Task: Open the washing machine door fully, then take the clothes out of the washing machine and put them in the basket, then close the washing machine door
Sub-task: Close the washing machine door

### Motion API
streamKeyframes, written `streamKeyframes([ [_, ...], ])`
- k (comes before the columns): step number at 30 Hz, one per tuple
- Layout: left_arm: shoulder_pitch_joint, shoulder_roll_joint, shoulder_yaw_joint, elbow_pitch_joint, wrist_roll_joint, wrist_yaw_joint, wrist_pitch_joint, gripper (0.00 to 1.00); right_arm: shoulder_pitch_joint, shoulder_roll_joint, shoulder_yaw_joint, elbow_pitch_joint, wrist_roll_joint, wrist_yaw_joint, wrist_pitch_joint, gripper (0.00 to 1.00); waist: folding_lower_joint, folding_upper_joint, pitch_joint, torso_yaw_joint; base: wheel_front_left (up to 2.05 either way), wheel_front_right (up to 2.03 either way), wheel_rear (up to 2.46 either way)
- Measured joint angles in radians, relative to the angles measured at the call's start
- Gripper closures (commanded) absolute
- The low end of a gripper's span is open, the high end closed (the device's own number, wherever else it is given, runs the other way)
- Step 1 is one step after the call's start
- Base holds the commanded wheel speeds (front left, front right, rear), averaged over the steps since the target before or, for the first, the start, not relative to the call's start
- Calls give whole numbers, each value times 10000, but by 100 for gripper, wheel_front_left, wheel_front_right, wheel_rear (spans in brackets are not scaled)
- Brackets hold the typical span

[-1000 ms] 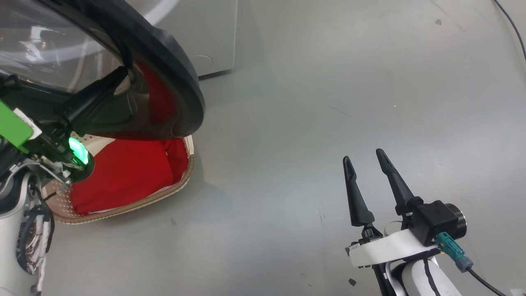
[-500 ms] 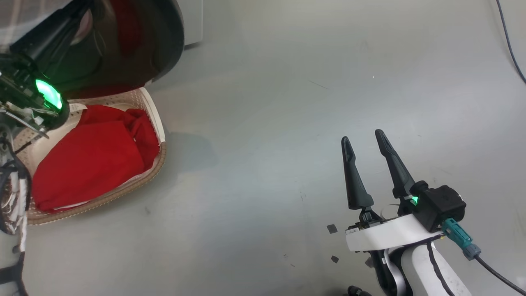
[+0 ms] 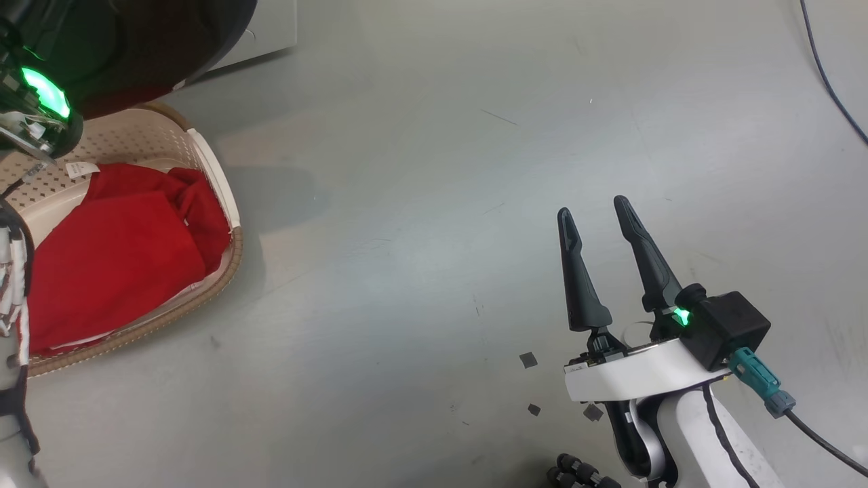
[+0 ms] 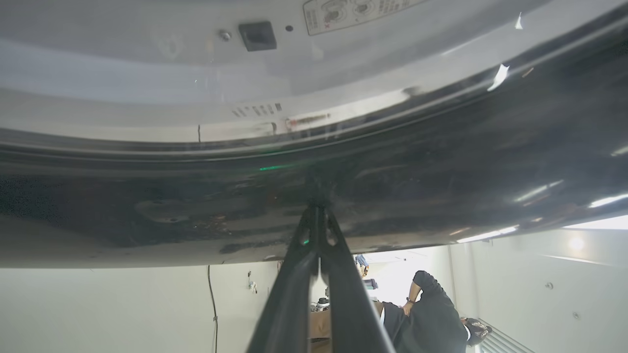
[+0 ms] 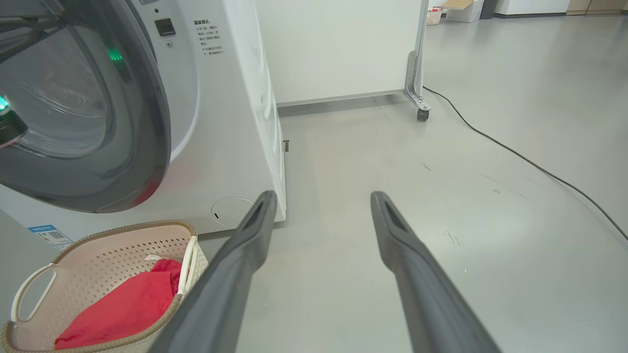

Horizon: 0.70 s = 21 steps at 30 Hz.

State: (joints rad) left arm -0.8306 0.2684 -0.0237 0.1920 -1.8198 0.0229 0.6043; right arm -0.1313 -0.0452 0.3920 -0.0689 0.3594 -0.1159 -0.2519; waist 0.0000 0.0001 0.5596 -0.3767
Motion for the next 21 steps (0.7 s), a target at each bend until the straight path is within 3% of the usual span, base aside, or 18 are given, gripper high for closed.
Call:
streamKeyframes([
  [9, -302, -33, -23, 545, 309, -130, -207, 100, -86, 0, 29, 0, 86, -12, 0, 0, 0, 0, 37, -87, 0, 0, 0],
  [21, 76, -721, -213, 1104, -213, -907, 163, 100, -88, 4, -336, 148, -132, -21, 0, 0, 0, 0, -245, 448, 0, 0, 0],
])
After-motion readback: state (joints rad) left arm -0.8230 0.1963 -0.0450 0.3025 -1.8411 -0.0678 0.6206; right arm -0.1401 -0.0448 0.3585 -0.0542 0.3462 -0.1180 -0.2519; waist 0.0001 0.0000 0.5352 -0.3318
